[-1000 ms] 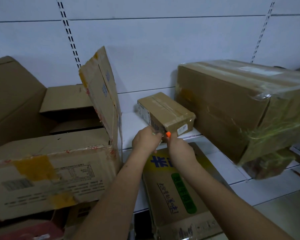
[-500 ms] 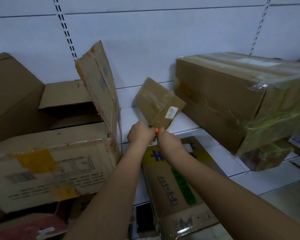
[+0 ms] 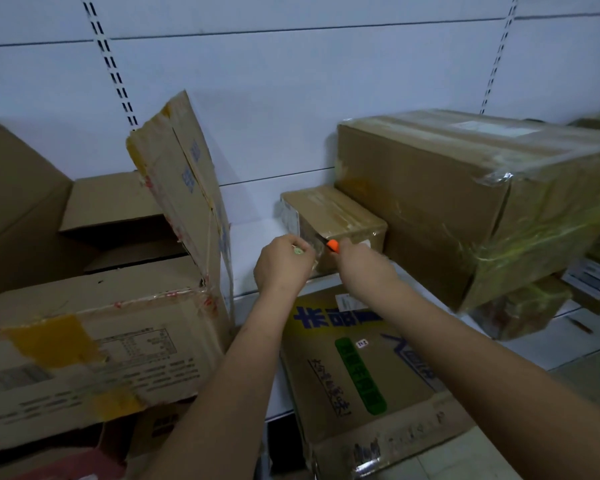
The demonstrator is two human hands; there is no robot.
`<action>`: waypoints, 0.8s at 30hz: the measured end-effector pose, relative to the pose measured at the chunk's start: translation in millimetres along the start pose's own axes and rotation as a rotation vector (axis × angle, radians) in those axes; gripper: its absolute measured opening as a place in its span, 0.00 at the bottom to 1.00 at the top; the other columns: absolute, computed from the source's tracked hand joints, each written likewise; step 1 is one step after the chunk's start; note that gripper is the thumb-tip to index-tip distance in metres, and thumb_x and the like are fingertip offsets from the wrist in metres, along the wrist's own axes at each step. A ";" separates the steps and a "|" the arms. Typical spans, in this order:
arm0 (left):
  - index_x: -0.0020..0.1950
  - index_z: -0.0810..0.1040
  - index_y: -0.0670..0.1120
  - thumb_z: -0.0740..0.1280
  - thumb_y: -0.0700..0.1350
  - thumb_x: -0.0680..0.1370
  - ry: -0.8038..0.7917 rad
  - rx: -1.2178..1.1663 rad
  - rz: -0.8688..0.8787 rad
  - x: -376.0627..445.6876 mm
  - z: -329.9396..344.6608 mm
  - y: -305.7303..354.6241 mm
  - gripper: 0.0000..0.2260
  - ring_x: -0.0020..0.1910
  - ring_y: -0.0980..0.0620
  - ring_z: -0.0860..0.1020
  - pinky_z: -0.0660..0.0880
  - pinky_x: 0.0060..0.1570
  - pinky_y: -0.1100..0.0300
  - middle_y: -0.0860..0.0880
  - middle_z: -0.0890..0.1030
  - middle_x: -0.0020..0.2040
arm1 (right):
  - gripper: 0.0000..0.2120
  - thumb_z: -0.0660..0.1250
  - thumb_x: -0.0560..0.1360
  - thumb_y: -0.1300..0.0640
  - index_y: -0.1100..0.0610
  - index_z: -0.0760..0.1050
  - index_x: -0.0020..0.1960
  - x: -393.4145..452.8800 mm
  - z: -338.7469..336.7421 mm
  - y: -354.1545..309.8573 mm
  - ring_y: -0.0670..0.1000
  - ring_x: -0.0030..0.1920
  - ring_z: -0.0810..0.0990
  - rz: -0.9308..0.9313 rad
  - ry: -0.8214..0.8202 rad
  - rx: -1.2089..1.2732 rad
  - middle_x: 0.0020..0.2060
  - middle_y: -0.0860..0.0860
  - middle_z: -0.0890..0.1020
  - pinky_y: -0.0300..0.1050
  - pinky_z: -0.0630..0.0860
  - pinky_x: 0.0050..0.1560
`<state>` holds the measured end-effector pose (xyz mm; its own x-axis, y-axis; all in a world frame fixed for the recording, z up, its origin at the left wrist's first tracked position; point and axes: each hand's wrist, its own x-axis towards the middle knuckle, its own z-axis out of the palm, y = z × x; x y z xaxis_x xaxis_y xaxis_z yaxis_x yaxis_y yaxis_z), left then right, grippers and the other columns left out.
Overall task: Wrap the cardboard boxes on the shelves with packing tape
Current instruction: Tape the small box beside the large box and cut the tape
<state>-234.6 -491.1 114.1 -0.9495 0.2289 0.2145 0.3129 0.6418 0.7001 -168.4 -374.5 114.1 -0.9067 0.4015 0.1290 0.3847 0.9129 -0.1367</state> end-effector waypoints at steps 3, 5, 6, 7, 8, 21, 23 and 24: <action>0.41 0.80 0.55 0.68 0.48 0.76 -0.021 -0.032 0.107 7.0 10.0 -12.2 0.04 0.57 0.49 0.75 0.74 0.49 0.55 0.51 0.76 0.56 | 0.11 0.54 0.85 0.54 0.60 0.69 0.60 -0.1 6.6 7.2 0.56 0.40 0.76 0.000 -0.013 0.078 0.46 0.56 0.79 0.47 0.66 0.32; 0.38 0.78 0.54 0.70 0.46 0.75 -0.091 -0.101 0.202 11.2 9.8 -20.0 0.07 0.70 0.48 0.69 0.70 0.65 0.53 0.50 0.71 0.68 | 0.13 0.52 0.85 0.51 0.60 0.68 0.59 -3.2 12.9 9.5 0.57 0.39 0.77 -0.013 0.004 0.119 0.46 0.57 0.81 0.48 0.68 0.34; 0.38 0.78 0.53 0.70 0.45 0.76 -0.136 -0.091 0.251 14.0 8.1 -21.4 0.07 0.76 0.49 0.62 0.63 0.72 0.52 0.51 0.67 0.75 | 0.14 0.52 0.85 0.50 0.60 0.68 0.59 -4.0 14.1 10.4 0.57 0.40 0.78 -0.017 0.011 0.117 0.46 0.57 0.81 0.48 0.68 0.35; 0.37 0.77 0.53 0.69 0.45 0.76 -0.184 -0.049 0.303 17.7 6.7 -21.2 0.07 0.79 0.50 0.56 0.56 0.76 0.50 0.53 0.63 0.78 | 0.14 0.52 0.85 0.50 0.59 0.68 0.59 -4.7 13.8 11.6 0.57 0.39 0.78 -0.019 0.019 0.098 0.44 0.56 0.81 0.47 0.68 0.34; 0.37 0.76 0.52 0.69 0.46 0.76 -0.232 0.009 0.351 22.2 6.7 -19.9 0.08 0.80 0.51 0.50 0.50 0.78 0.48 0.54 0.59 0.80 | 0.14 0.52 0.85 0.50 0.59 0.68 0.59 -5.3 12.5 13.0 0.55 0.36 0.76 -0.022 0.024 0.068 0.41 0.55 0.80 0.46 0.67 0.32; 0.32 0.73 0.45 0.69 0.34 0.75 -0.713 -0.082 0.141 48.5 1.2 7.3 0.14 0.78 0.54 0.57 0.56 0.70 0.62 0.55 0.57 0.80 | 0.10 0.54 0.85 0.53 0.59 0.66 0.58 -5.2 10.4 28.1 0.54 0.35 0.72 -0.018 -0.019 0.014 0.35 0.51 0.71 0.45 0.60 0.27; 0.35 0.74 0.42 0.68 0.36 0.77 -0.744 0.025 0.173 53.4 -1.1 9.7 0.10 0.77 0.53 0.58 0.57 0.68 0.62 0.55 0.54 0.81 | 0.08 0.58 0.84 0.57 0.60 0.68 0.60 -0.3 10.3 28.8 0.54 0.35 0.72 0.005 -0.065 -0.003 0.40 0.54 0.76 0.45 0.62 0.27; 0.38 0.75 0.41 0.68 0.36 0.77 -0.760 0.062 0.183 55.9 -1.9 10.6 0.08 0.77 0.52 0.59 0.58 0.70 0.59 0.56 0.53 0.81 | 0.08 0.60 0.83 0.59 0.60 0.69 0.61 1.9 9.7 28.3 0.53 0.35 0.73 0.024 -0.090 -0.010 0.41 0.54 0.77 0.44 0.62 0.27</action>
<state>-284.4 -472.9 134.8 -0.6137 0.7589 -0.2180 0.4851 0.5802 0.6542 -161.0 -348.6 100.9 -0.9089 0.4154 0.0371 0.4079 0.9039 -0.1284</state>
